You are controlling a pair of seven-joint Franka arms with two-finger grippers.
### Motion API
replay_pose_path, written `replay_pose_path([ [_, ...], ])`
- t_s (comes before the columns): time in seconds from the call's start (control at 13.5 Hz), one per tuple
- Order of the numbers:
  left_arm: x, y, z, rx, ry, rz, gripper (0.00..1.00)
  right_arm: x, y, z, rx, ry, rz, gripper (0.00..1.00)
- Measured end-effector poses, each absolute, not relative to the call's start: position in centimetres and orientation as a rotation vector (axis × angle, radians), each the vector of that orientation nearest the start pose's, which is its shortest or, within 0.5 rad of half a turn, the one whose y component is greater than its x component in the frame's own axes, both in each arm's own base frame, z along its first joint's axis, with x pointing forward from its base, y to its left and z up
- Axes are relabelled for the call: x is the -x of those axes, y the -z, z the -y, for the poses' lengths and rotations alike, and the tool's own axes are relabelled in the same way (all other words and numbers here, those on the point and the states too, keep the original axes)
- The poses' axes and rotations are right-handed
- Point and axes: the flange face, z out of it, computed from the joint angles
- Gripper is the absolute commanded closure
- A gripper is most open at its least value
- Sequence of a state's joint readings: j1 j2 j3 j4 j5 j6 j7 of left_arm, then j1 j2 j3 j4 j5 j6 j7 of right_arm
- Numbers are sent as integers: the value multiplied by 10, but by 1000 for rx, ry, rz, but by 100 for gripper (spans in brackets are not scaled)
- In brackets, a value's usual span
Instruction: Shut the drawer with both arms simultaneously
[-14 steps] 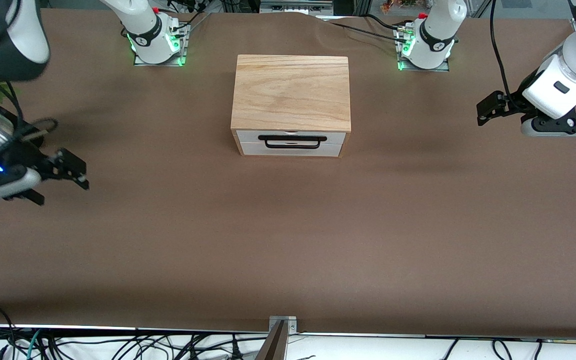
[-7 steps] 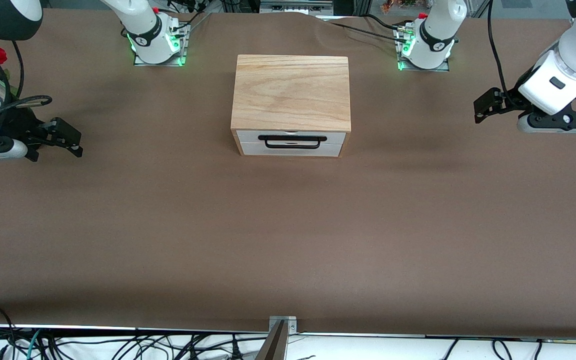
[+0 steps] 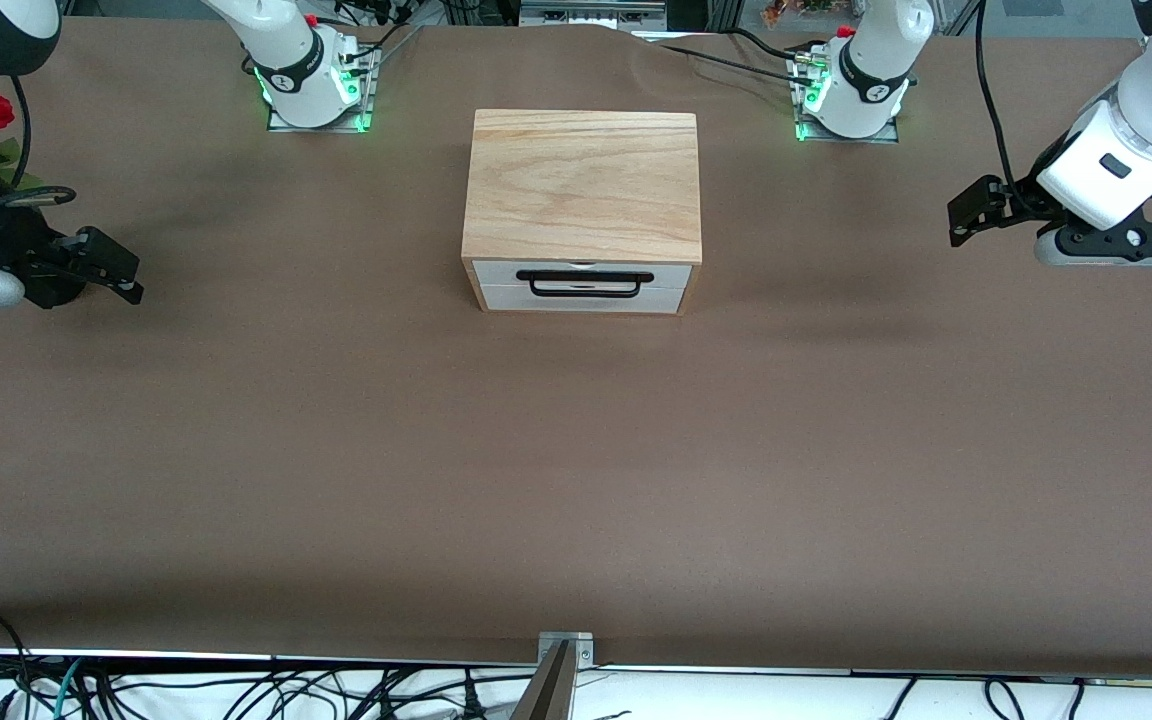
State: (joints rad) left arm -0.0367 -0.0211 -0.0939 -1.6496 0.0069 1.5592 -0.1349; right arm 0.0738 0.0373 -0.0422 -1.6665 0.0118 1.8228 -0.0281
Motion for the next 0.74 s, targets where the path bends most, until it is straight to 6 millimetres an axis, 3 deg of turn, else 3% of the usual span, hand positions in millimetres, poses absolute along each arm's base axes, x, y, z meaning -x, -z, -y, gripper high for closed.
replay_pose_path([
  [0.74,-540,-598,71,3122,-105,7,0,-586,-578,-21,3132,170,96,0],
])
